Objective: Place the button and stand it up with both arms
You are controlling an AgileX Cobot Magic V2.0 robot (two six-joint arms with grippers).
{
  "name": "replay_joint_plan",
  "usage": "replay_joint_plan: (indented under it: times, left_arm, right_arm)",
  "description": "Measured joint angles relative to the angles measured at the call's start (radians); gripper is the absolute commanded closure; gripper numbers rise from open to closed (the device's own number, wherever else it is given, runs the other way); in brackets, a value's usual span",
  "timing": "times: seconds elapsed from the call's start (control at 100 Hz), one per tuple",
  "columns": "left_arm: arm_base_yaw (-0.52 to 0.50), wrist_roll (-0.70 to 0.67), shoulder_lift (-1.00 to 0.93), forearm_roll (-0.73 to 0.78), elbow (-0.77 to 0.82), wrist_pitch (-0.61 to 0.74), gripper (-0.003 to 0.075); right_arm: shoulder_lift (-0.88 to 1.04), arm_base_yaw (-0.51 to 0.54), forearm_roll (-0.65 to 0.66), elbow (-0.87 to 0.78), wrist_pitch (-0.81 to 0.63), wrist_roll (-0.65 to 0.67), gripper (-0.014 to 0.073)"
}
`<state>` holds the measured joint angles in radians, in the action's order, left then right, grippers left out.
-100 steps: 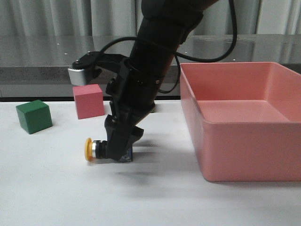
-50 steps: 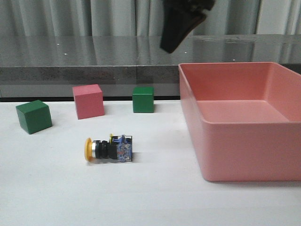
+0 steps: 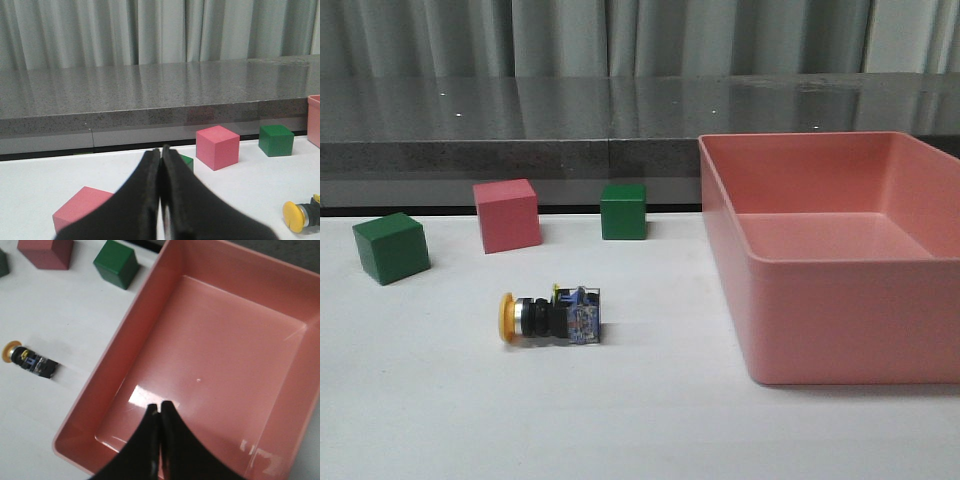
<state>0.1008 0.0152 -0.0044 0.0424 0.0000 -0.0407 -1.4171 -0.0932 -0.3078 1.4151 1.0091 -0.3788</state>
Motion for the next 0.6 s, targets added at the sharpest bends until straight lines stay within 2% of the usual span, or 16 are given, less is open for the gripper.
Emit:
replay_joint_plan:
  times: [0.35,0.6]
  left_arm:
    - [0.0,0.0,0.0,0.0,0.0,0.0,0.074]
    - [0.0,0.0,0.0,0.0,0.0,0.004,0.074]
  right_arm:
    - [0.433,0.045,0.0,-0.55,-0.357,0.027,0.0655]
    - [0.742,0.047,0.0,-0.865,-0.524,0.043,0.0655]
